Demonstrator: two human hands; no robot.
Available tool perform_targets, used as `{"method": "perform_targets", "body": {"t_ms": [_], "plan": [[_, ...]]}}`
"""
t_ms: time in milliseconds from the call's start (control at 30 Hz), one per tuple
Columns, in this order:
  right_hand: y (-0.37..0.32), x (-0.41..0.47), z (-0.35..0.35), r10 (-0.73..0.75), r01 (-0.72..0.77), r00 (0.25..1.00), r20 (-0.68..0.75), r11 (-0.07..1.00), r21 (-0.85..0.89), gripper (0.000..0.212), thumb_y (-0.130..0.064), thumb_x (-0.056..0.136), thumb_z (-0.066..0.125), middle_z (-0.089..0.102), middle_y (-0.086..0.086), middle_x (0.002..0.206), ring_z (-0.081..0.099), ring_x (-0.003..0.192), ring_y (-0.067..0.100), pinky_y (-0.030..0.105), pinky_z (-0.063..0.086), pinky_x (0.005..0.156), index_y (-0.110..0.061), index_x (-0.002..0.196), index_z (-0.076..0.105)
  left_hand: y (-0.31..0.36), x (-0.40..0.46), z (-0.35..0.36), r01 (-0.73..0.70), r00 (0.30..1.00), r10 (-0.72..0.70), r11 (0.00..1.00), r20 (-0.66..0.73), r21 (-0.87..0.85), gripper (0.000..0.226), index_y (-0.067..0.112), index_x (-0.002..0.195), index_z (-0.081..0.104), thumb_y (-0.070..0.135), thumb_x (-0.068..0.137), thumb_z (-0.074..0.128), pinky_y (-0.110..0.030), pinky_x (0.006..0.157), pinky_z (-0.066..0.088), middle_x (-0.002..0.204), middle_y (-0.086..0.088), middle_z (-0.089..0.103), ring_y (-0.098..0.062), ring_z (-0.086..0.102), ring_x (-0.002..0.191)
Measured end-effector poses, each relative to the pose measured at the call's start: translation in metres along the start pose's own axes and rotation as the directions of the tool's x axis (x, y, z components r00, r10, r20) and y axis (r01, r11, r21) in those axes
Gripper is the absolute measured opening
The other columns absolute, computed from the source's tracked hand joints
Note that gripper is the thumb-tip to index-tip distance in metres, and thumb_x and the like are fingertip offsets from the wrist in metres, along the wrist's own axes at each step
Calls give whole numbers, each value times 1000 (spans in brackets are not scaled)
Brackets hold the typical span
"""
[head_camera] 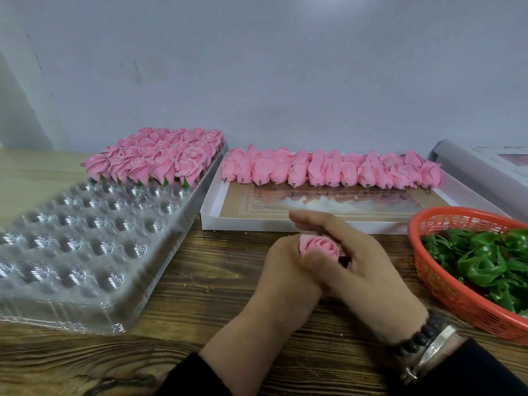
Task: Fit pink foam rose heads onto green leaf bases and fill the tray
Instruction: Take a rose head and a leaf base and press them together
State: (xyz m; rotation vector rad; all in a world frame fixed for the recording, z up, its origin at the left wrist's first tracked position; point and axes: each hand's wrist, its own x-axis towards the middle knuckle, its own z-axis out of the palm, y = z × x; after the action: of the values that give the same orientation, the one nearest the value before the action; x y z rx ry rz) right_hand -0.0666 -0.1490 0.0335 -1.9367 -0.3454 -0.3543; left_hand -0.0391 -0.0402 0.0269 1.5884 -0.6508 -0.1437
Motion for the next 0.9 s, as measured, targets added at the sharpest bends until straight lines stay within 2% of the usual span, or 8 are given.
{"method": "perform_targets", "body": {"t_ms": [200,300,400,467,533,600,700,900], "plan": [[2,1,14,-54,42,991,-124,994,-103,31,-50,81,44,67,-24,97,61,94,-7,8,43,81,-36,93,69,-2,-2,10,-2,997,14,990,-79,141,16,4,94,60,-7,86,52,-1,59,42,78,5,62,16,53,60],[2,2,8,-16,6,998,-63,989,-144,23,-43,85,49,67,-26,97,64,92,-3,9,44,81,-36,88,70,2,-1,9,76,995,-79,996,54,55,19,11,81,59,-7,86,54,-6,55,43,65,10,57,6,58,61],[-2,1,2,111,-102,988,109,991,-86,20,-37,90,50,70,-19,90,66,53,17,22,52,54,-41,92,69,2,-2,2,223,961,-228,974,154,46,24,8,65,56,-11,80,54,-16,48,41,53,2,54,-8,51,51],[-4,1,0,148,-131,969,199,987,-95,21,-37,88,49,71,-18,81,59,39,13,24,50,43,-42,97,66,1,-5,0,307,931,-313,950,189,60,26,9,61,56,-7,81,53,-18,48,42,50,-2,52,-12,50,50],[-5,1,-2,142,-113,960,239,985,-129,21,-36,89,49,70,-20,78,62,44,7,16,50,50,-41,100,66,4,-7,0,320,920,-334,942,206,98,33,16,59,53,-4,85,52,-15,45,40,40,7,49,-4,47,41],[-5,2,-4,116,-84,966,232,986,-143,19,-37,90,52,70,-22,89,68,66,1,12,50,66,-45,102,65,7,-7,0,220,946,-250,963,208,154,42,27,54,55,-2,85,54,-13,48,41,41,11,52,-2,50,43],[-3,3,-4,76,-51,983,168,988,-148,25,-41,79,57,66,-28,101,60,98,-8,18,46,88,-48,102,61,11,-4,0,35,981,-58,991,184,126,14,17,86,66,5,87,58,-16,72,50,79,8,64,-1,61,79],[-1,3,-3,65,-64,992,112,998,-12,52,-52,62,68,65,-21,108,60,102,-3,26,49,90,-40,111,59,8,-3,-2,-77,995,76,997,67,7,15,-2,74,61,-11,84,55,-12,56,44,66,-4,58,-1,54,61]]}}
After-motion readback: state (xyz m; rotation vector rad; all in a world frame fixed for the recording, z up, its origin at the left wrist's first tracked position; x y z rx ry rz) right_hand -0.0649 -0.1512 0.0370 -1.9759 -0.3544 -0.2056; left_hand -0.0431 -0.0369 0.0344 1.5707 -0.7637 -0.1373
